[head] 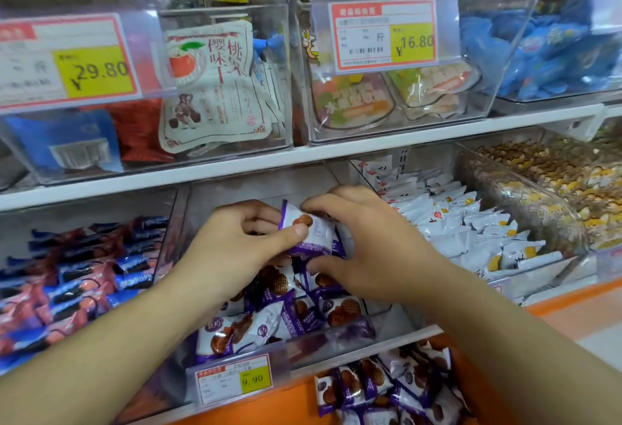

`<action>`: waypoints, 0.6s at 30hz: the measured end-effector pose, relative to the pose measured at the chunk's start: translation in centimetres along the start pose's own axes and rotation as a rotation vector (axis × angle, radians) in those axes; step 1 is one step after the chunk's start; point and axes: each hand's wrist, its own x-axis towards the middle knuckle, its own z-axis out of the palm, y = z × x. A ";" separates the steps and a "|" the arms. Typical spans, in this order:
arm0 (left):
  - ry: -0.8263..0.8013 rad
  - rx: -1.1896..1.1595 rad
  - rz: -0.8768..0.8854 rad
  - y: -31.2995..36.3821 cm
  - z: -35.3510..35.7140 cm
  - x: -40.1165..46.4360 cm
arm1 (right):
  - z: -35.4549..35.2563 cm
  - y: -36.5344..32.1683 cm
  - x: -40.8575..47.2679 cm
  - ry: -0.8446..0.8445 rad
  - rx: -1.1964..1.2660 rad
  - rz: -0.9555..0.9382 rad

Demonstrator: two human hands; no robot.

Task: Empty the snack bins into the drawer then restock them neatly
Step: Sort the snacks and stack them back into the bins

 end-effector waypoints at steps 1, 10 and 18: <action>-0.024 -0.045 -0.013 0.1 -0.2 -0.3 | 0.1 -0.3 0.1 0.013 -0.012 0.008; -0.130 0.154 0.223 0.1 -0.6 -0.7 | -0.4 -1.6 0.8 -0.012 0.846 0.364; -0.052 0.849 0.251 -1.2 0.3 1.3 | -2.6 0.7 0.5 -0.089 0.002 0.204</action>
